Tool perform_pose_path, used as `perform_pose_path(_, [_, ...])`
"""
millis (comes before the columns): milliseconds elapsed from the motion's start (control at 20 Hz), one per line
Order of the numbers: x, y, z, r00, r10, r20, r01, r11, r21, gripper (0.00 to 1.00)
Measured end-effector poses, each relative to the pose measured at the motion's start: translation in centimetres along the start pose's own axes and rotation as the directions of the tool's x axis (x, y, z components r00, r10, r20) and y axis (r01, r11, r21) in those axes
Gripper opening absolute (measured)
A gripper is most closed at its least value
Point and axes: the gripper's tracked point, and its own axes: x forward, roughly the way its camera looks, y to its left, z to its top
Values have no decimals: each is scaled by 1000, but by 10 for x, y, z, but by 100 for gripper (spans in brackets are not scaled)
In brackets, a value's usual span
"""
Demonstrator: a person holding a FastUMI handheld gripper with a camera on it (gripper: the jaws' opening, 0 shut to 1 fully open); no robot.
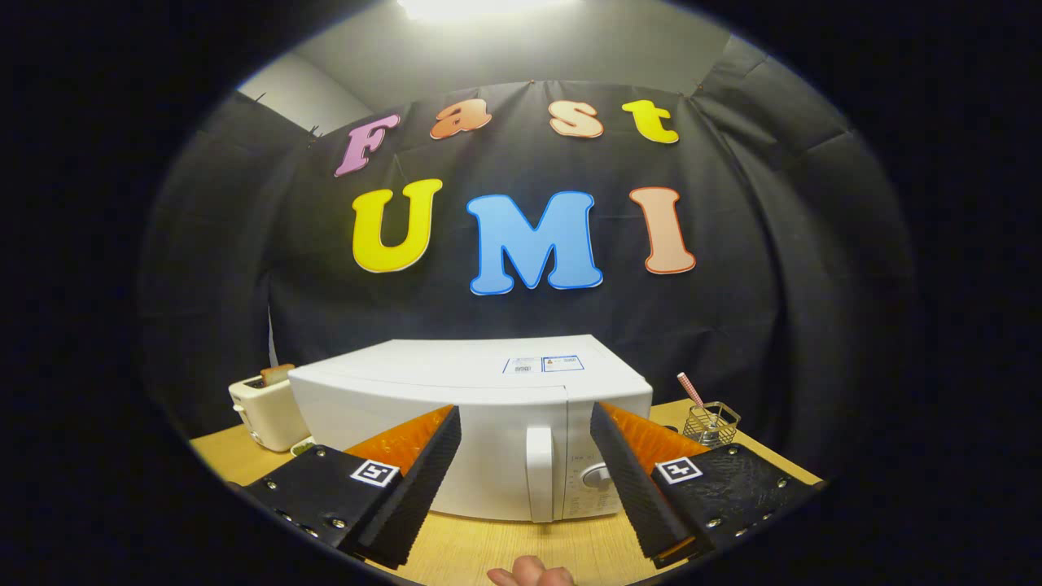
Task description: Open the microwave, put the food inside, and close the microwave door.
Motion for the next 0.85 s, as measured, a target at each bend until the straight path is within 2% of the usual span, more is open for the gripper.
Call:
perform_pose_path(100, [-21, 4, 34, 999, 22, 30, -23, 999, 35, 99])
perform_pose_path(300, [-57, -1, 95, 998, 15, 65, -14, 1000, -20, 99])
perform_pose_path(500, [-90, -9, 140, 997, 13, 76, -13, 1000, -9, 99])
perform_pose_path(850, [-117, -25, 164, 997, 3, 79, -2, 1000, -21, 99])
